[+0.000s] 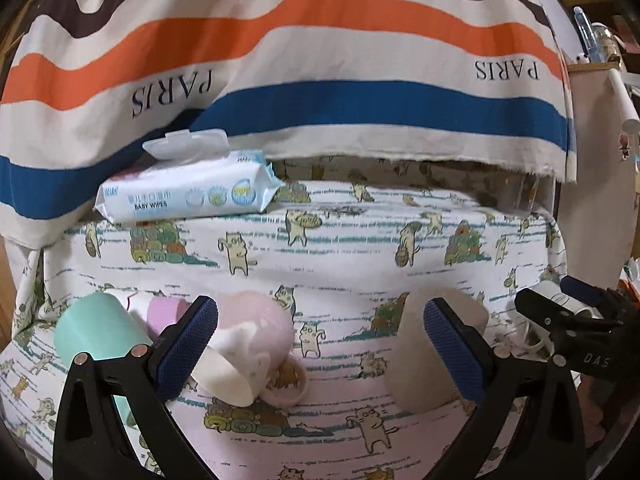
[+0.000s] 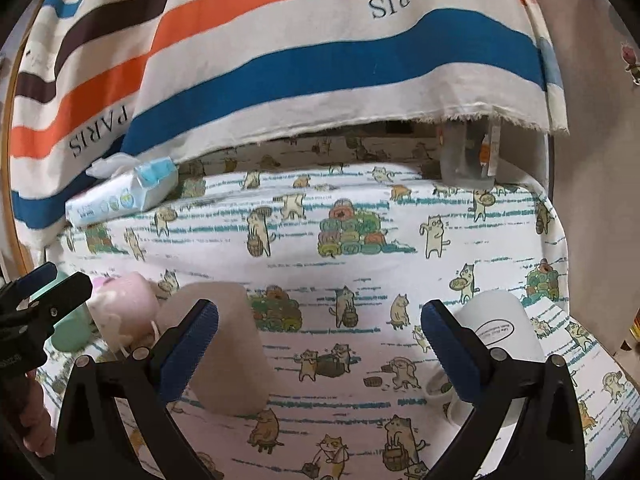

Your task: Flip cup upside down

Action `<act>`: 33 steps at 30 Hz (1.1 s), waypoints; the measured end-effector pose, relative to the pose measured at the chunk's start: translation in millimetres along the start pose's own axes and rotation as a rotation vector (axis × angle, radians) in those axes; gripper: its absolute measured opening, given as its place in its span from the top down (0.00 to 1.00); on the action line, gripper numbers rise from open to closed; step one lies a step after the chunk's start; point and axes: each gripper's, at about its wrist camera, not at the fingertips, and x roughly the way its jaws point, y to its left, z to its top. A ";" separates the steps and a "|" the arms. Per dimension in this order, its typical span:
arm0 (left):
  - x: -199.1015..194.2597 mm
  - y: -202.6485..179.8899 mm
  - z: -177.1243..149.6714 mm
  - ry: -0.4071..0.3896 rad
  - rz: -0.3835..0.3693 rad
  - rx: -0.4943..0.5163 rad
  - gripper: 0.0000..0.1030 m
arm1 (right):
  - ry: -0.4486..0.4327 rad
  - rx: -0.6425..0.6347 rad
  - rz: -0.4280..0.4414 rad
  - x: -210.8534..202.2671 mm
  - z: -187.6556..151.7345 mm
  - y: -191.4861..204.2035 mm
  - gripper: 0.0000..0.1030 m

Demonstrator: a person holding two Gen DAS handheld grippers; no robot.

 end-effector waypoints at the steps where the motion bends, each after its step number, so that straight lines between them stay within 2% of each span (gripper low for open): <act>1: 0.6 -1.0 -2.6 -0.002 0.005 0.009 0.01 | 0.004 -0.005 -0.001 0.6 -0.5 0.8 0.01; 4: 3.2 -5.8 -9.0 0.000 0.022 0.051 0.01 | 0.002 -0.017 -0.001 0.7 -1.3 2.8 0.01; 6: 5.8 -6.9 -9.7 0.017 0.000 0.048 0.01 | -0.003 -0.024 -0.012 -0.3 -2.0 4.2 0.01; 12: 11.6 -1.5 -10.3 0.046 0.021 0.018 0.01 | -0.013 -0.058 -0.014 -2.3 -2.9 11.1 0.01; 33: 13.5 -3.5 -11.8 0.057 0.021 0.026 0.01 | -0.007 -0.063 -0.016 -1.7 -2.7 11.9 0.01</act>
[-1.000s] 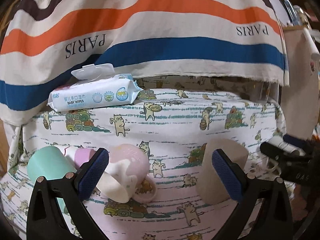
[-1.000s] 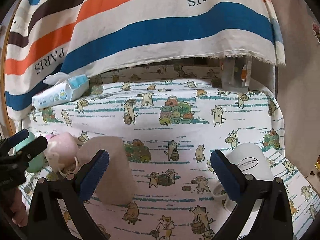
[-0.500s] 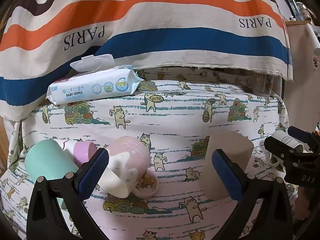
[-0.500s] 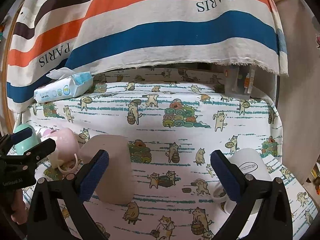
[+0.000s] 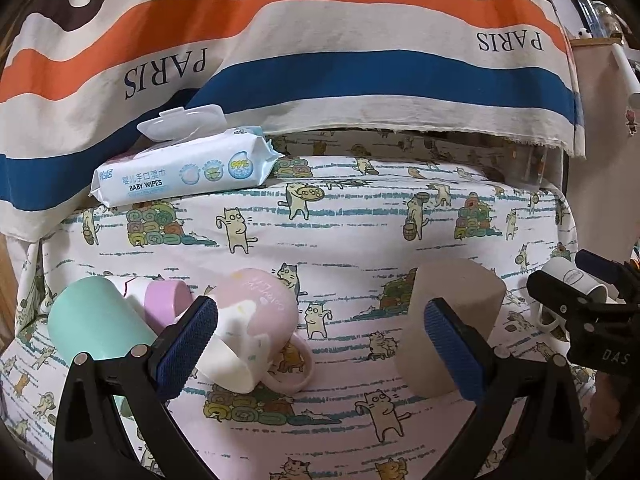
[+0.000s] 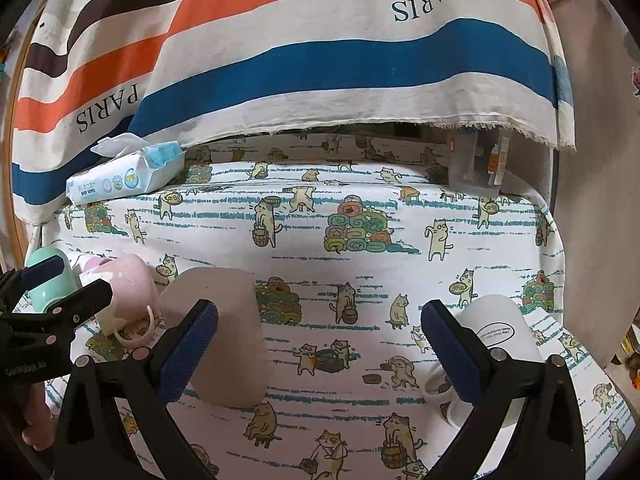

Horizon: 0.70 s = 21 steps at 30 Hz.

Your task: Flip cup upside down

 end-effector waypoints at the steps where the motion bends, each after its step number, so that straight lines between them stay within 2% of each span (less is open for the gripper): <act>1: -0.3 -0.2 -0.2 -0.001 0.000 0.001 0.01 | 0.000 0.000 0.000 0.0 0.0 0.1 0.01; 21: -1.5 -0.3 -0.2 -0.001 0.002 0.002 0.01 | 0.007 0.002 -0.004 0.8 -0.7 -2.3 0.01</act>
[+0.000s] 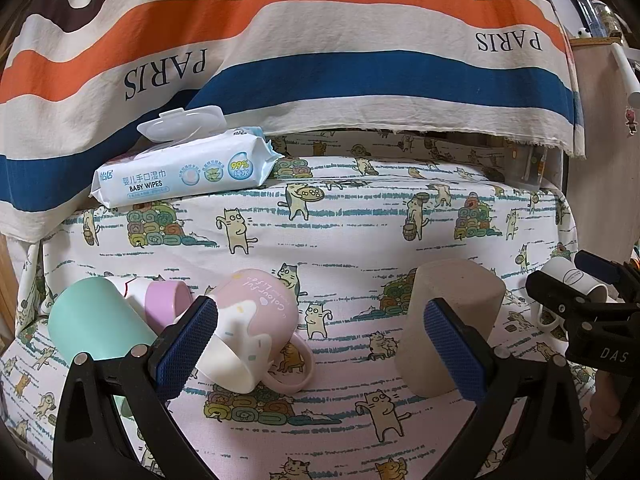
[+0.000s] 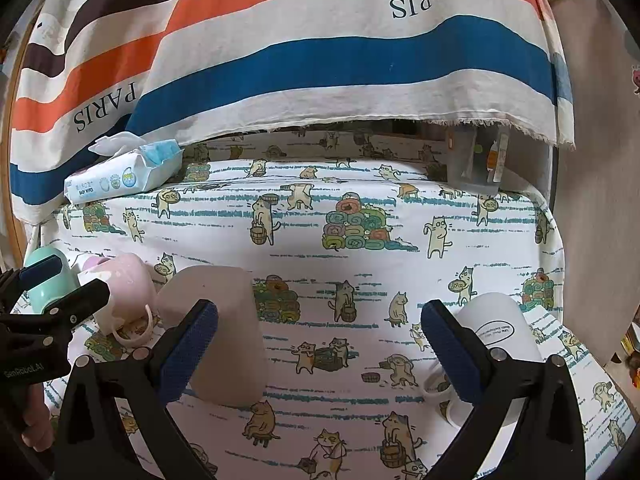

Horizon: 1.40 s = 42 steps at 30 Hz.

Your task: Flip cup upside down

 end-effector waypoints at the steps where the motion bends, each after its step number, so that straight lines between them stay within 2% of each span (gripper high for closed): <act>1: 0.1 -0.2 0.0 0.000 0.000 0.000 0.01 | 0.000 -0.001 0.000 0.1 0.0 0.2 0.01; 42: 0.1 -1.0 -0.2 0.003 0.002 0.000 0.00 | 0.006 0.003 -0.003 0.8 -2.0 -3.8 0.01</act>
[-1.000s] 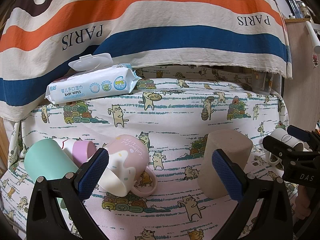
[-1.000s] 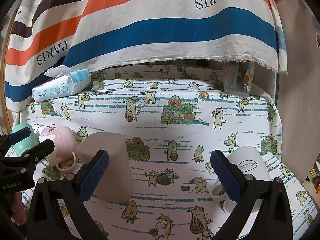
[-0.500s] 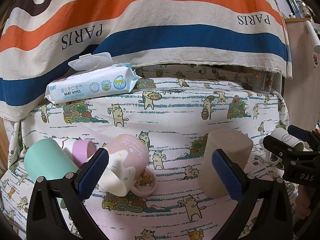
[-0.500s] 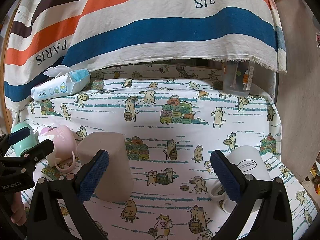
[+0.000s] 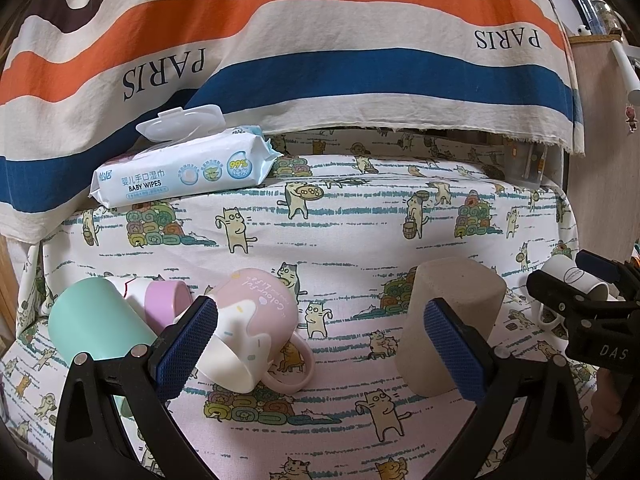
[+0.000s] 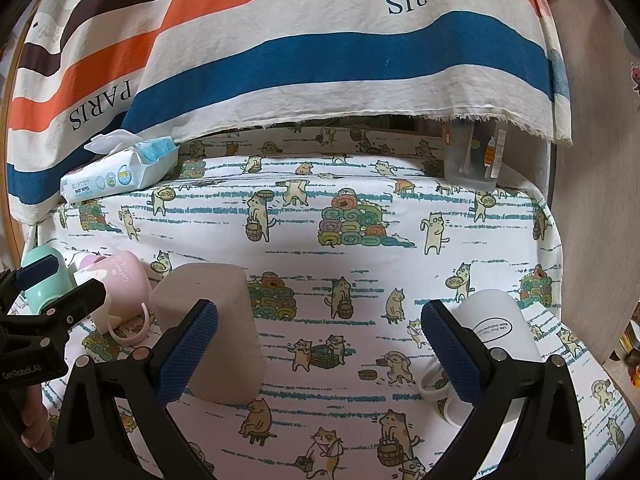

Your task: Flip cup upside down

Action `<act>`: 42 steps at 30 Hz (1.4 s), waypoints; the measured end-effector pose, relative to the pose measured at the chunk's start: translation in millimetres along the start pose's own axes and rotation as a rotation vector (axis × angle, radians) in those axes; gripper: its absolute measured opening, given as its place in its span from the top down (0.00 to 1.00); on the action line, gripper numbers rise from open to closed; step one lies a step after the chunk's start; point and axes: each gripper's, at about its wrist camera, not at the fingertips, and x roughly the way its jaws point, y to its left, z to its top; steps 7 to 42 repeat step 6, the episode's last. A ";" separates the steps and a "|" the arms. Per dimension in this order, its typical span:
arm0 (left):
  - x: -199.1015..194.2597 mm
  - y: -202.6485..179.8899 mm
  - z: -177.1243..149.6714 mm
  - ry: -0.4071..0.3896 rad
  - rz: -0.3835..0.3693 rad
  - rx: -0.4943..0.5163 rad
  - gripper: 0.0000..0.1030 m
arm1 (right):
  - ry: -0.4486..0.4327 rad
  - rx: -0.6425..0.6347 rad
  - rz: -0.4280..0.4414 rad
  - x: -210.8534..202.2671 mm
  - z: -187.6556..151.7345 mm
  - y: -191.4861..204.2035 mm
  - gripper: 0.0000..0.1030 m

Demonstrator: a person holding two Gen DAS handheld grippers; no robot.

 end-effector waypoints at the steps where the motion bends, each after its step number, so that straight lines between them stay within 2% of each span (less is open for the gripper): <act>1: 0.1 -0.1 0.1 0.000 0.000 0.001 0.00 | 0.000 0.000 0.000 -0.3 -0.3 -0.4 0.01; 42: 0.2 0.5 0.0 0.001 0.000 0.001 0.01 | 0.000 0.000 0.000 0.3 -0.3 -0.8 0.01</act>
